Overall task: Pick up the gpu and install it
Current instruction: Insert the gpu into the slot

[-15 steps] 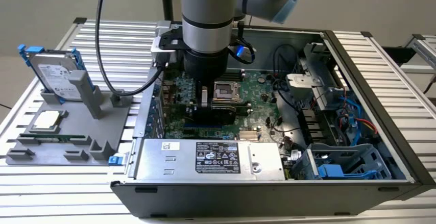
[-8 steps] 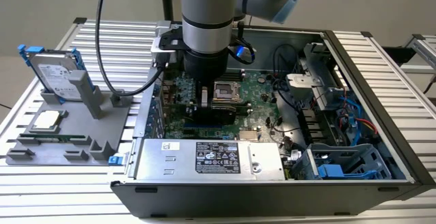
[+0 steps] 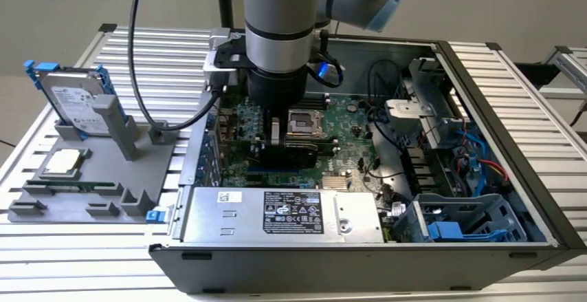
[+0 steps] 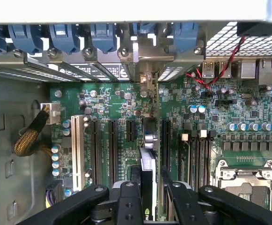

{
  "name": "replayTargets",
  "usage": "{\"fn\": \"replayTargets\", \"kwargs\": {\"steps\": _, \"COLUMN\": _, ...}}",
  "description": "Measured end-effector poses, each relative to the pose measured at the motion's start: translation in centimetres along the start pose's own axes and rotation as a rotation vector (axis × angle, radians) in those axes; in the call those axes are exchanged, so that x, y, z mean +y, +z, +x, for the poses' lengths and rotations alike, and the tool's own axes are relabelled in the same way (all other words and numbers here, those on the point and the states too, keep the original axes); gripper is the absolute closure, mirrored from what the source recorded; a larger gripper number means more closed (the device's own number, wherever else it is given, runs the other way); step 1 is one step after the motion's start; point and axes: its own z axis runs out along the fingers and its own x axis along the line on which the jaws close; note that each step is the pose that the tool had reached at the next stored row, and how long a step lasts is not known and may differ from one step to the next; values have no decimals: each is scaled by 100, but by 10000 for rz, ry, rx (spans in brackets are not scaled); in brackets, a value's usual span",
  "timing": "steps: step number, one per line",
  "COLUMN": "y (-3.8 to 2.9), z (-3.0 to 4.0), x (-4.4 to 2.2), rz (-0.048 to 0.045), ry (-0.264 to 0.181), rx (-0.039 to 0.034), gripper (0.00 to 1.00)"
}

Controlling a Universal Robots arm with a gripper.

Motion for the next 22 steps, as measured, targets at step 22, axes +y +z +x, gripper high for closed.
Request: {"fn": "replayTargets", "kwargs": {"steps": 22, "y": 81, "z": 82, "x": -2, "rz": -8, "ry": 3, "rx": -203, "gripper": 100}}
